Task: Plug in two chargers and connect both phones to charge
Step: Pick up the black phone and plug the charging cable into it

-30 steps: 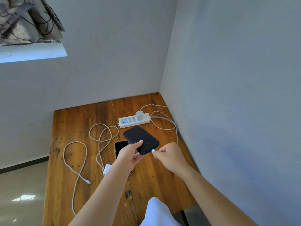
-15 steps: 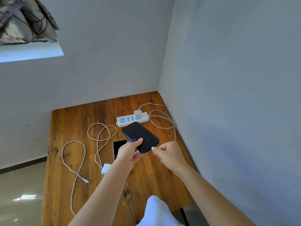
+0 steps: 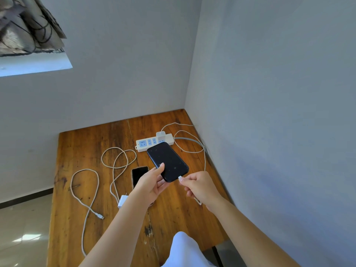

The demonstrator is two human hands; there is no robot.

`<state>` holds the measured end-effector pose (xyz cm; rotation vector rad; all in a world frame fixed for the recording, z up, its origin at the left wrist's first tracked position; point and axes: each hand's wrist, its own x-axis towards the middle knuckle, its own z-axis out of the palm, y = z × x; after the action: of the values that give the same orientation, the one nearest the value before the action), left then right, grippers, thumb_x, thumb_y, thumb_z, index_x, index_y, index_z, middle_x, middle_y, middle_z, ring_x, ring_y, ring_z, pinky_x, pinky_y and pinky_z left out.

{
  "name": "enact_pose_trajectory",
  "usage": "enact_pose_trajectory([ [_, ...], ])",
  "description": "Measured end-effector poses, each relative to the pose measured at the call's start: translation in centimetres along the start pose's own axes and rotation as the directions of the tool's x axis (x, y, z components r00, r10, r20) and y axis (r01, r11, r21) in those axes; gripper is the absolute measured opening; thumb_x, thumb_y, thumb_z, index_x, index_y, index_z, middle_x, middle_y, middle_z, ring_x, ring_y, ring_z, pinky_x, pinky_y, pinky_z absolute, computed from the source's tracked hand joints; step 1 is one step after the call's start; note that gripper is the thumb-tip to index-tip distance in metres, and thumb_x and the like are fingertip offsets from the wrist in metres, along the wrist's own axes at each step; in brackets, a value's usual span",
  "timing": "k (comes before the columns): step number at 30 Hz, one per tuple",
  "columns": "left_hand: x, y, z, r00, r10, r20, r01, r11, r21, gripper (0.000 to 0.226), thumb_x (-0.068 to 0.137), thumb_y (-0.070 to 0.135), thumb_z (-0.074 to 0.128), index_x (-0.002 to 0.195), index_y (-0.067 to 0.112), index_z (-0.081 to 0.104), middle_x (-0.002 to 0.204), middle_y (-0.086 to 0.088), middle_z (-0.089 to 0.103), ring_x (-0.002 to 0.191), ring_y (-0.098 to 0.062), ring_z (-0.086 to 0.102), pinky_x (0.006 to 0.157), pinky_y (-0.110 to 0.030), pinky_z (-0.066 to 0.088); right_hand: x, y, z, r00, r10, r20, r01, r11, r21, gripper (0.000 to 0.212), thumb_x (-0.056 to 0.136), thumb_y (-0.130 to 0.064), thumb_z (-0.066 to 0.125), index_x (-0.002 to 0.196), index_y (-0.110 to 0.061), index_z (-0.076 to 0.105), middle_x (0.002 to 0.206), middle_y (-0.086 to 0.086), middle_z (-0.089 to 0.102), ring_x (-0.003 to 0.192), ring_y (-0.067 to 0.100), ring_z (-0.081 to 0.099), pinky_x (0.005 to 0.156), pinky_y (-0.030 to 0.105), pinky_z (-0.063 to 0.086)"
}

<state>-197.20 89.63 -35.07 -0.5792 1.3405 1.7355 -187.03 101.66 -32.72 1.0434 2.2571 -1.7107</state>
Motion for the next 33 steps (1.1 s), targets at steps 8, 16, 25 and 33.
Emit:
enact_pose_trajectory([
  [8, 0.21, -0.42, -0.96, 0.993, -0.003, 0.12, 0.0, 1.0, 0.027, 0.044, 0.095, 0.025, 0.053, 0.137, 0.017, 0.043, 0.106, -0.015, 0.072, 0.09, -0.028, 0.072, 0.053, -0.028, 0.057, -0.01, 0.64, -0.23, 0.999, 0.026, 0.033, -0.025, 0.999, -0.034, 0.025, 0.088, -0.027, 0.064, 0.086, -0.004, 0.072, 0.065, 0.001, 0.063, 0.055, 0.01, 0.059, 0.054, 0.016, 0.049],
  [16, 0.03, -0.24, -0.69, 0.986, 0.012, 0.164, -0.024, 0.997, 0.073, 0.043, 0.095, 0.024, 0.052, 0.137, 0.019, 0.043, 0.112, -0.013, 0.07, 0.094, -0.028, 0.071, 0.058, -0.028, 0.058, -0.18, 0.92, -0.46, 0.998, 0.05, 0.036, -0.049, 0.999, -0.016, 0.025, 0.089, -0.026, 0.063, 0.089, -0.002, 0.071, 0.067, 0.002, 0.063, 0.057, 0.01, 0.058, 0.053, 0.016, 0.048],
  [25, -0.06, -0.34, -0.4, 0.989, 0.017, 0.149, -0.029, 0.997, 0.078, 0.038, 0.094, 0.027, 0.053, 0.13, 0.016, 0.047, 0.113, -0.015, 0.069, 0.097, -0.026, 0.069, 0.06, -0.025, 0.059, -0.21, 0.97, -0.76, 0.997, 0.047, 0.056, -0.048, 0.999, 0.002, 0.025, 0.089, -0.024, 0.062, 0.088, -0.001, 0.071, 0.066, 0.004, 0.062, 0.058, 0.011, 0.057, 0.054, 0.018, 0.046],
  [33, 0.21, -0.35, -0.52, 0.989, 0.015, 0.149, -0.025, 0.997, 0.069, 0.039, 0.094, 0.026, 0.054, 0.13, 0.015, 0.047, 0.111, -0.014, 0.07, 0.094, -0.025, 0.07, 0.058, -0.025, 0.059, -0.01, 1.04, -0.77, 0.996, 0.056, 0.075, -0.058, 0.998, 0.027, 0.025, 0.089, -0.022, 0.062, 0.09, 0.001, 0.071, 0.066, 0.004, 0.062, 0.057, 0.011, 0.057, 0.053, 0.018, 0.047],
])
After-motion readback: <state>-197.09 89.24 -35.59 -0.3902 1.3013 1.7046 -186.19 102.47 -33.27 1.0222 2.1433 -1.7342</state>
